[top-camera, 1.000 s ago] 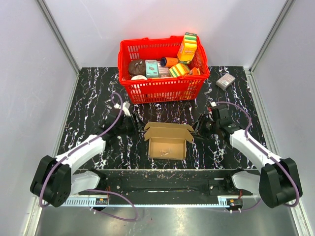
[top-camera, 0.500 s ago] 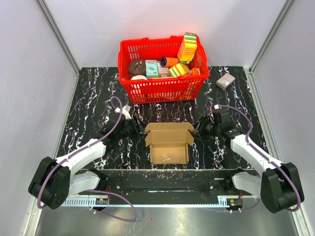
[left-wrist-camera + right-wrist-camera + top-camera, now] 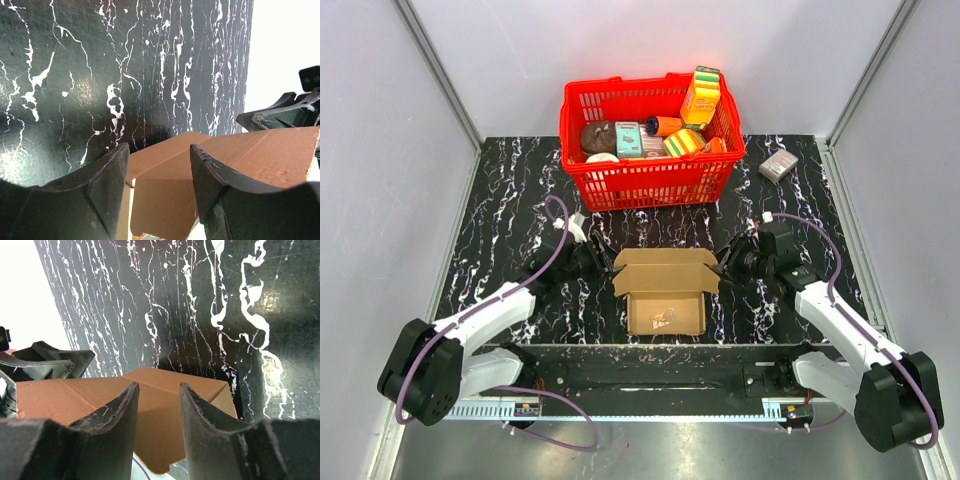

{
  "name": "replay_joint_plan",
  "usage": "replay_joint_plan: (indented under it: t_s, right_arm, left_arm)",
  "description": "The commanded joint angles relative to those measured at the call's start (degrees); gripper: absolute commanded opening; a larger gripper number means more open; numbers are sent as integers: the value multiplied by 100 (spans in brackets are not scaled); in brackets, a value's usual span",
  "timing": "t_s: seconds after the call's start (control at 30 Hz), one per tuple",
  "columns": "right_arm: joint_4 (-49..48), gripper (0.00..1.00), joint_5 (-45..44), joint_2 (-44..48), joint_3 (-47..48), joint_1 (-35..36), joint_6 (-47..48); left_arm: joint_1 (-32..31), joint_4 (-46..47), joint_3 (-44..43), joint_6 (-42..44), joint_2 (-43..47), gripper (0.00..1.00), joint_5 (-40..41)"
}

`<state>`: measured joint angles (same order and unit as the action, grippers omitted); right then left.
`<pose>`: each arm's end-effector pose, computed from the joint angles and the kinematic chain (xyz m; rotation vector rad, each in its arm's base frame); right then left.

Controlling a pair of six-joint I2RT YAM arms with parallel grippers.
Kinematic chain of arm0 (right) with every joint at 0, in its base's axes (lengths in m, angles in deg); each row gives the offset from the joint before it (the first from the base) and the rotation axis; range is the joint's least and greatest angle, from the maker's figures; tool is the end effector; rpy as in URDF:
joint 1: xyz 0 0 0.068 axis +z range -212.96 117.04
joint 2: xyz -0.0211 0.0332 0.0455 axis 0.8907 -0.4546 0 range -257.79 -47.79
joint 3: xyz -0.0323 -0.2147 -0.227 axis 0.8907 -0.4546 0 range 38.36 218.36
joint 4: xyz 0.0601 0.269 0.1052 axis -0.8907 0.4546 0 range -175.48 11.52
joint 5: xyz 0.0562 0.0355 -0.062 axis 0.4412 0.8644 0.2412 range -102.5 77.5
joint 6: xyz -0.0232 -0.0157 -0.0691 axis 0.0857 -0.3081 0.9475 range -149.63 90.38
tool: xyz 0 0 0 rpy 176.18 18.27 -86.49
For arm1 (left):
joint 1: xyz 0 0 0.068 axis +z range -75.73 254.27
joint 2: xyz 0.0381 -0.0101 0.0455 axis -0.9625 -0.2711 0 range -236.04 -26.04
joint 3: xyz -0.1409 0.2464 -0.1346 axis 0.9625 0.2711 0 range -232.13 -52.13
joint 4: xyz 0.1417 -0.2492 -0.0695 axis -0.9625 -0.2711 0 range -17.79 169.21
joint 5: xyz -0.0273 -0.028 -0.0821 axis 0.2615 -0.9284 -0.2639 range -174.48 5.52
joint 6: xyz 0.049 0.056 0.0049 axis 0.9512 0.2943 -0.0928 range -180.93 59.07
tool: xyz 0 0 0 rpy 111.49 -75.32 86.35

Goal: Fold the paper box

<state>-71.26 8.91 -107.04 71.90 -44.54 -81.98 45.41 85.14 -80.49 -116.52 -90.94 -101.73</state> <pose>0.2239 0.0985 0.2244 0.5048 2.3913 1.0336 0.2243 -0.1447 0.2041 -0.3393 2.2921 -1.1442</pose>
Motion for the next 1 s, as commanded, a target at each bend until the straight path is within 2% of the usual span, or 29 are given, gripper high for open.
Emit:
replay_joint_plan:
  t_s: [0.0,0.5,0.7,0.97]
  right_arm:
    - [125,45,-348,203,223,-4,156]
    - [-200,45,-594,-420,829,-5,437]
    - [-174,45,-787,-492,812,-4,621]
    - [485,47,-1367,-184,654,-5,946]
  left_arm:
    - [-32,198,-266,-31,48,57,126]
    - [-23,-145,-1444,426,-830,57,170]
    - [-14,-224,-1191,602,-805,58,389]
    - [144,-312,-645,690,-506,62,592]
